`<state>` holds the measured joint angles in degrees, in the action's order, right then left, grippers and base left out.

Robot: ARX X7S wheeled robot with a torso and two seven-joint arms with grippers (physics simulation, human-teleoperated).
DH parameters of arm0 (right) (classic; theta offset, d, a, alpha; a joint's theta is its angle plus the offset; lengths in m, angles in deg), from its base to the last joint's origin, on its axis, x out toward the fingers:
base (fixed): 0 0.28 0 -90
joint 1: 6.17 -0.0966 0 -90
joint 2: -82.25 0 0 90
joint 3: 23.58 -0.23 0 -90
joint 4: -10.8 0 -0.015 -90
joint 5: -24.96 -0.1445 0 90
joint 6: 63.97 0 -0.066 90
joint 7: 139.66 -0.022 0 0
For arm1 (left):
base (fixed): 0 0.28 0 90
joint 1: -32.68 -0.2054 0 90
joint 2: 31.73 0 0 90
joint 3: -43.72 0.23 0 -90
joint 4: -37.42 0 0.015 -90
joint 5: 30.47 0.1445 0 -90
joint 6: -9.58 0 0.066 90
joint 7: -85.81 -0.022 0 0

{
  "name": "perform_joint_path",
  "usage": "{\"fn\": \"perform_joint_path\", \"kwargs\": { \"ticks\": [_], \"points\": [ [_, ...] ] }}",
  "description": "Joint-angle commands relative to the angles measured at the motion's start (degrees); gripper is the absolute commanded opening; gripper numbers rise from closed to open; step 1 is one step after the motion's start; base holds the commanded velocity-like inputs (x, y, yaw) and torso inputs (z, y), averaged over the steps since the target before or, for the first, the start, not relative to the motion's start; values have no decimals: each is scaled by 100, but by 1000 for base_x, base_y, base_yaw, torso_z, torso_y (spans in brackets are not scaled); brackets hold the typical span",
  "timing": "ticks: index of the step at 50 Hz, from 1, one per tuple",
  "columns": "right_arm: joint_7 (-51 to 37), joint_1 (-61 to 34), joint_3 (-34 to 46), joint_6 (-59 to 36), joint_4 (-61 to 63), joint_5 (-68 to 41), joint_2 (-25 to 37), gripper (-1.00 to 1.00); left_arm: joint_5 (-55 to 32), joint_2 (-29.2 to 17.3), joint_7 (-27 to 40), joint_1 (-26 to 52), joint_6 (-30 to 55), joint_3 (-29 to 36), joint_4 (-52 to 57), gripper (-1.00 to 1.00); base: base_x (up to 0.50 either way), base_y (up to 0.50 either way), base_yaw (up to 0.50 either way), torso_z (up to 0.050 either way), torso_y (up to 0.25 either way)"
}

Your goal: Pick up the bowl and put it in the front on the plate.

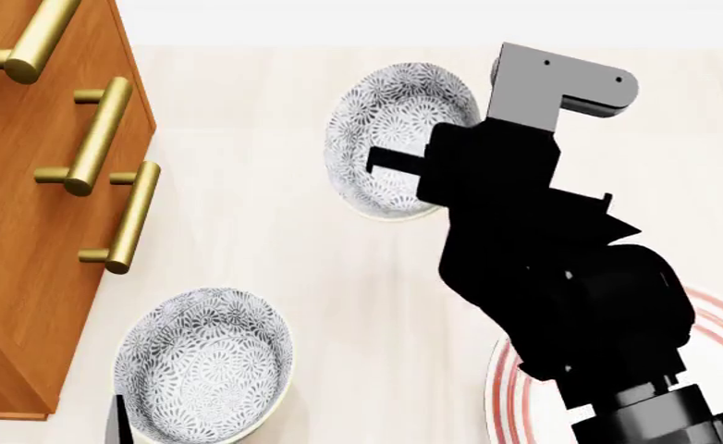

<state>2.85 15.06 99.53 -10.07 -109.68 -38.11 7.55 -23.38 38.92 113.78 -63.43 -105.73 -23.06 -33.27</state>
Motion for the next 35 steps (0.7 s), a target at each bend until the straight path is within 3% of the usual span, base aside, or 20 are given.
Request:
{"fn": "perform_joint_path", "kwargs": {
  "ticks": [1,35],
  "points": [
    [-207,10,-171,-183,700,-100,466,-100,7,-11,18,8,22,27,4,100,0,0,0,0,0],
    [-507,831,-1204,-874,3914,-1381,3092,-100,-37,-15,30,70,153,144,-21,100,0,0,0,0,0]
  ]
}}
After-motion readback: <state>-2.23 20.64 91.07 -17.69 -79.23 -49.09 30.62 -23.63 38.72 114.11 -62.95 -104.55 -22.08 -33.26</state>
